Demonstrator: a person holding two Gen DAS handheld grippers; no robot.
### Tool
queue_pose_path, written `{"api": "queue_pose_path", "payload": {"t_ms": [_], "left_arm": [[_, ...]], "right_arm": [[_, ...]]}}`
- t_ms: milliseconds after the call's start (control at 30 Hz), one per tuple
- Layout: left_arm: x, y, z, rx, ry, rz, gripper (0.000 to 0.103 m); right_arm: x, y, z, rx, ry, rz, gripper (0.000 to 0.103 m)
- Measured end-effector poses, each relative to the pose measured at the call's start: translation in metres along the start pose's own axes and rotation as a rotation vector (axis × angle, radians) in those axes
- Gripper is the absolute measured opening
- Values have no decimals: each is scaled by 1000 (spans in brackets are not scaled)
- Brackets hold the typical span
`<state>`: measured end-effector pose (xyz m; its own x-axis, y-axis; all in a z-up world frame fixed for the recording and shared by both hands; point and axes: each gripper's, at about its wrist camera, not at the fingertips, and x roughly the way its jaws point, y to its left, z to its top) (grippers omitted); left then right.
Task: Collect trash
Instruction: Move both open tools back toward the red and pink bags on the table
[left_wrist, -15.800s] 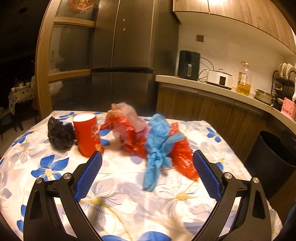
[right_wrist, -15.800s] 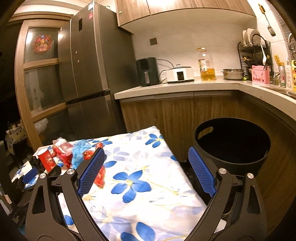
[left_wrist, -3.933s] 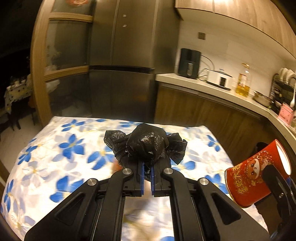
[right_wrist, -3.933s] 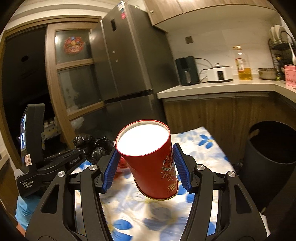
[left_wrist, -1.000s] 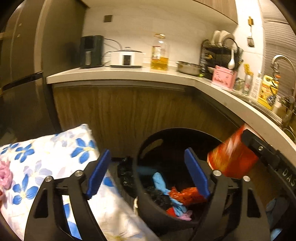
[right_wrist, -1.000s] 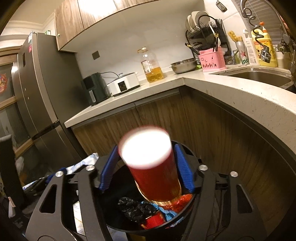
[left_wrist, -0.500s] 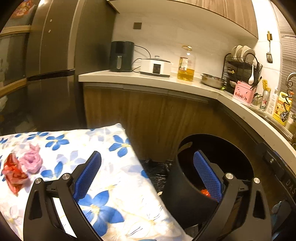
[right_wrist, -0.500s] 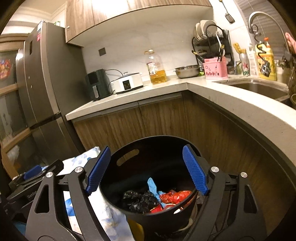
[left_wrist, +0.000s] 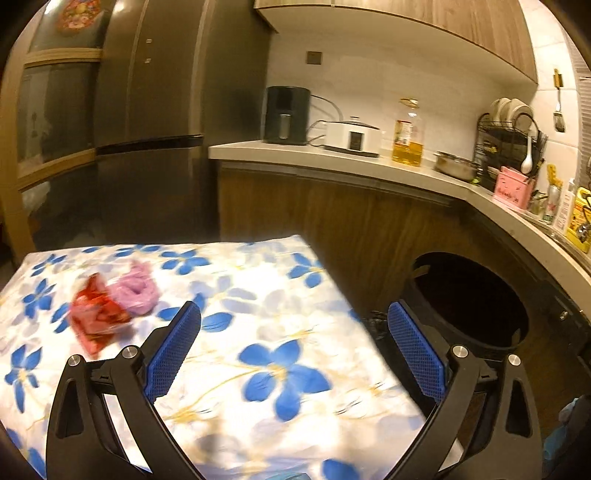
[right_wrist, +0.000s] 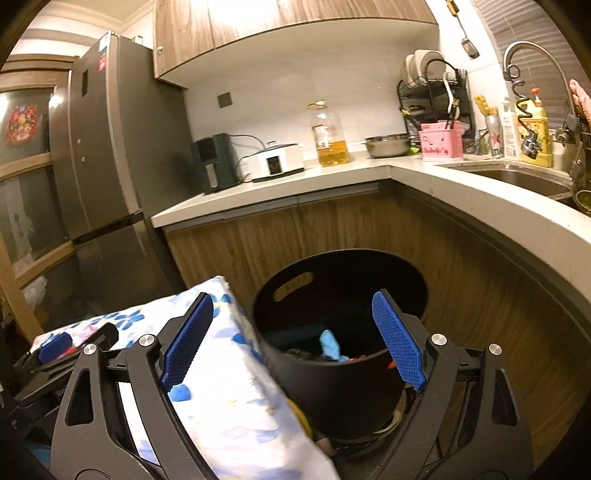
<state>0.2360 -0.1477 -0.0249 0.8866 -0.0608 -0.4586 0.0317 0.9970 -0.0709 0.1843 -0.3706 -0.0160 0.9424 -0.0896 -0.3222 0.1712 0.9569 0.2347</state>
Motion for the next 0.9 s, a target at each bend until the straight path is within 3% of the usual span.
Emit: {"api": "queue_pose_path", "payload": {"t_ms": [433,900], "left_arm": [[-20,72,-13,-37,-14,163,97],[9,158,-22,-130,25,348,97]], "right_arm": [[-10,52,-17,-20,-5,76,87],[12,113,-41,-82,45,177,87]]}}
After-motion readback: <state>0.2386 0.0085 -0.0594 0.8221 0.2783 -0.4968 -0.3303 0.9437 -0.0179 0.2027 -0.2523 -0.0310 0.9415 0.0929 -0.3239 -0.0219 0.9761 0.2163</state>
